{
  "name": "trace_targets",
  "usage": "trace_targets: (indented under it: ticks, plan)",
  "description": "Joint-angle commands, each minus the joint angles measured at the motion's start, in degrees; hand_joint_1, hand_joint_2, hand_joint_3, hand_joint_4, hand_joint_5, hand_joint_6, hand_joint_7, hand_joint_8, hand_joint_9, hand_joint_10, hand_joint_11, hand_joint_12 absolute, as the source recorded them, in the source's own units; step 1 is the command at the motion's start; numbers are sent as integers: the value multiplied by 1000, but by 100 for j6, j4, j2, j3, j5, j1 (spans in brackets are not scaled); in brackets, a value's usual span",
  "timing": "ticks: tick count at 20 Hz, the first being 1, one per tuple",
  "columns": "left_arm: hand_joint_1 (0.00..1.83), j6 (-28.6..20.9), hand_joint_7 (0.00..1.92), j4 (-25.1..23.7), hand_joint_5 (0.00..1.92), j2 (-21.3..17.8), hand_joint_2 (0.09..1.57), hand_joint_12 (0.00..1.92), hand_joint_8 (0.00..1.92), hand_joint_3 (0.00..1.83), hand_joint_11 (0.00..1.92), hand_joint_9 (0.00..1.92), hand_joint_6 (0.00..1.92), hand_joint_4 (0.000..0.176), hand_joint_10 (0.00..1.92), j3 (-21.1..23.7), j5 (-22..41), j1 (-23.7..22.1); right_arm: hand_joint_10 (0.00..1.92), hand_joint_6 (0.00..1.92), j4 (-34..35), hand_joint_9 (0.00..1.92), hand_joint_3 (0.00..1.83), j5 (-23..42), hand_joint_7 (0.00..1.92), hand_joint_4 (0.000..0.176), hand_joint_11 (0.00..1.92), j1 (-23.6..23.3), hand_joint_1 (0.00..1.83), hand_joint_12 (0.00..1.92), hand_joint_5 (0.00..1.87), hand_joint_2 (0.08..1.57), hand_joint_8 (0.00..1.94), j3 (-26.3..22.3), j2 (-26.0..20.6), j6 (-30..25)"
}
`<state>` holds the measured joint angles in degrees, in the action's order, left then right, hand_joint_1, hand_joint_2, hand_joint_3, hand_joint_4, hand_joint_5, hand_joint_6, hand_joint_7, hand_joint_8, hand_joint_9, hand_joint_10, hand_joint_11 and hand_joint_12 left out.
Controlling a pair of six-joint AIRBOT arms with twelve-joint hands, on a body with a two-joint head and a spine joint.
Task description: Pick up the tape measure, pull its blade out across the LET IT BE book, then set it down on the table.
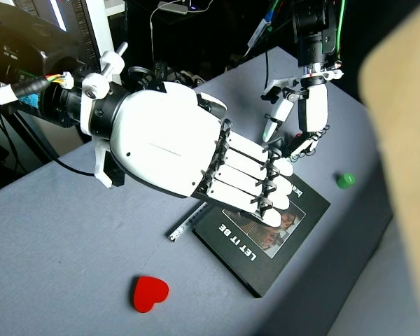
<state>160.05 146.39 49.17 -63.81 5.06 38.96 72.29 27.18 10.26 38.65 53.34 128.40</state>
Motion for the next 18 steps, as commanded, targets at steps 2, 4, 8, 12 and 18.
trace_targets:
  ticks: [2,4,8,12,18]
  plan:
    - [526,-44,536,50,507,-70,992,826,0,0,127,477,0,0,0,41,-366,-64,0,0,-296,0,3,243,0,13,0,-44,0,172,0,1040,0,-13,-21,-31]
    - [441,-44,438,-12,431,-167,986,843,0,0,68,370,0,0,0,81,-317,-45,0,0,-300,0,3,242,0,13,0,-43,0,174,0,1040,0,-13,-21,-31]
    - [384,-46,407,-333,372,-446,997,855,5,4,62,344,1,0,5,100,-115,-267,0,0,-302,0,1,240,0,12,0,-43,0,226,0,1041,0,-13,-21,-31]
    - [384,-46,421,-727,378,-595,999,857,9,3,55,360,3,0,10,104,90,-982,0,0,-307,0,1,240,0,12,0,-44,0,226,0,1041,0,-15,-20,-31]
    - [386,-44,428,-1418,407,-628,1005,864,8,4,52,369,10,0,10,528,619,-2198,0,0,-357,0,1,244,18,12,0,-42,0,244,0,1043,7,-61,-21,-29]
